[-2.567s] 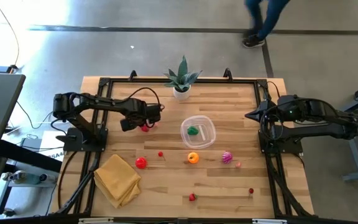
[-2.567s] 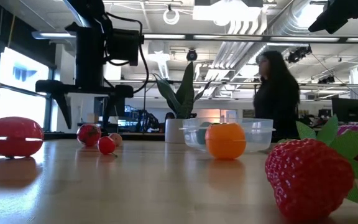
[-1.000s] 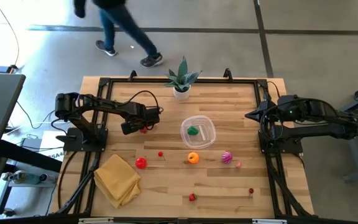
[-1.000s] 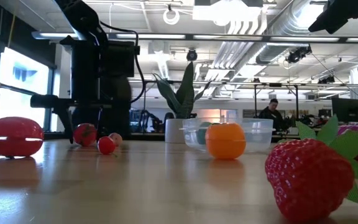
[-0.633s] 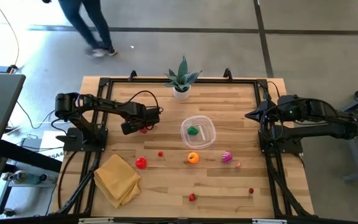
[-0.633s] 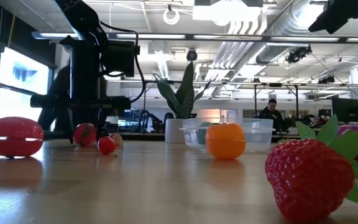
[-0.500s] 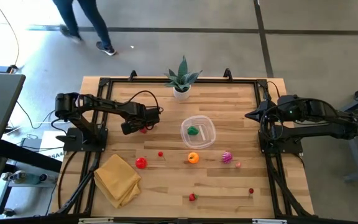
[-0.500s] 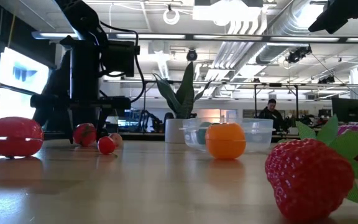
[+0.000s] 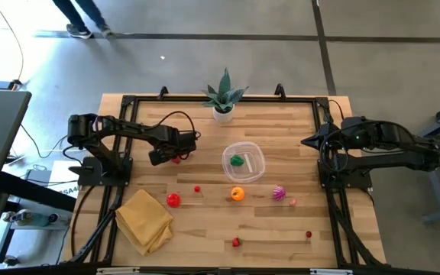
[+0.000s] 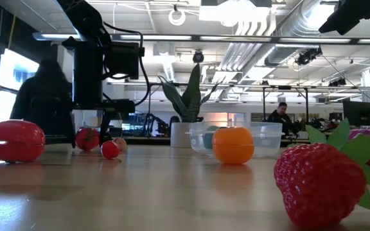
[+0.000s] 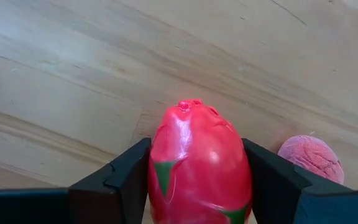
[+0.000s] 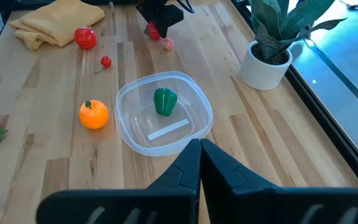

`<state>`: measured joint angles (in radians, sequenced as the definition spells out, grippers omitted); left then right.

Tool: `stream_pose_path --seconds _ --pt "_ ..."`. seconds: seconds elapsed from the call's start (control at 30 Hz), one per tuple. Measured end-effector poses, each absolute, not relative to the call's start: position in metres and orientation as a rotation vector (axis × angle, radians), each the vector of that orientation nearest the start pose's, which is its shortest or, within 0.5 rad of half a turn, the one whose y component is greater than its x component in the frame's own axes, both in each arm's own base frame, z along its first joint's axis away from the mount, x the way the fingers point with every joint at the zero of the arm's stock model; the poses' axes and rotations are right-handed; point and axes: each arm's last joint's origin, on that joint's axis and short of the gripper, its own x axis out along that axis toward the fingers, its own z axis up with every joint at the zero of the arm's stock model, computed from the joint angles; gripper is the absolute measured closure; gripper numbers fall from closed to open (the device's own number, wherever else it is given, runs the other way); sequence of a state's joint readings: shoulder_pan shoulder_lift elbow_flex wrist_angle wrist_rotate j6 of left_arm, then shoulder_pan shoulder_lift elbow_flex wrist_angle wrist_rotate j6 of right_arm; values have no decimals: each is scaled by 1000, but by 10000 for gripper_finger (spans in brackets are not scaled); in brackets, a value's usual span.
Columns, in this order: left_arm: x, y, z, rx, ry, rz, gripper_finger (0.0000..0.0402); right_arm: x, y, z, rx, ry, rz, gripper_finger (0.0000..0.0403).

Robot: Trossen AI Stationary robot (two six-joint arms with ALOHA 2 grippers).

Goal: Pick and placing Produce into tupperware
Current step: Put the dragon fruit into the transparent bin

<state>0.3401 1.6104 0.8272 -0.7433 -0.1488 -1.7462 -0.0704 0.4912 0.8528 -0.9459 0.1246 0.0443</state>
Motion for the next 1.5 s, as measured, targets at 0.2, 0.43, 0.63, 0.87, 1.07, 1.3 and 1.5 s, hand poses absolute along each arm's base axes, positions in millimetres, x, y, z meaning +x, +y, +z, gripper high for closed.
stream_pose_path --seconds 0.2,0.43,0.63,0.87,1.07,1.3,1.5 --pt "235 88 146 -1446 767 1615 182 75 -9 318 27 581 -202 403" --pt "243 87 178 -1443 713 1538 202 75 -9 318 27 580 -203 403" --pt "260 81 219 -1372 652 1395 178 75 -9 318 27 580 -202 403" --pt "302 74 261 -1296 611 1196 200 75 -9 318 27 581 -202 403" --pt "350 74 264 -1191 651 1135 179 75 -9 318 27 580 -202 403" --pt "412 73 247 -1126 752 1067 187 75 -9 318 27 581 -203 403" --pt "448 62 230 -1075 820 1037 189 75 -9 318 27 580 -202 403"
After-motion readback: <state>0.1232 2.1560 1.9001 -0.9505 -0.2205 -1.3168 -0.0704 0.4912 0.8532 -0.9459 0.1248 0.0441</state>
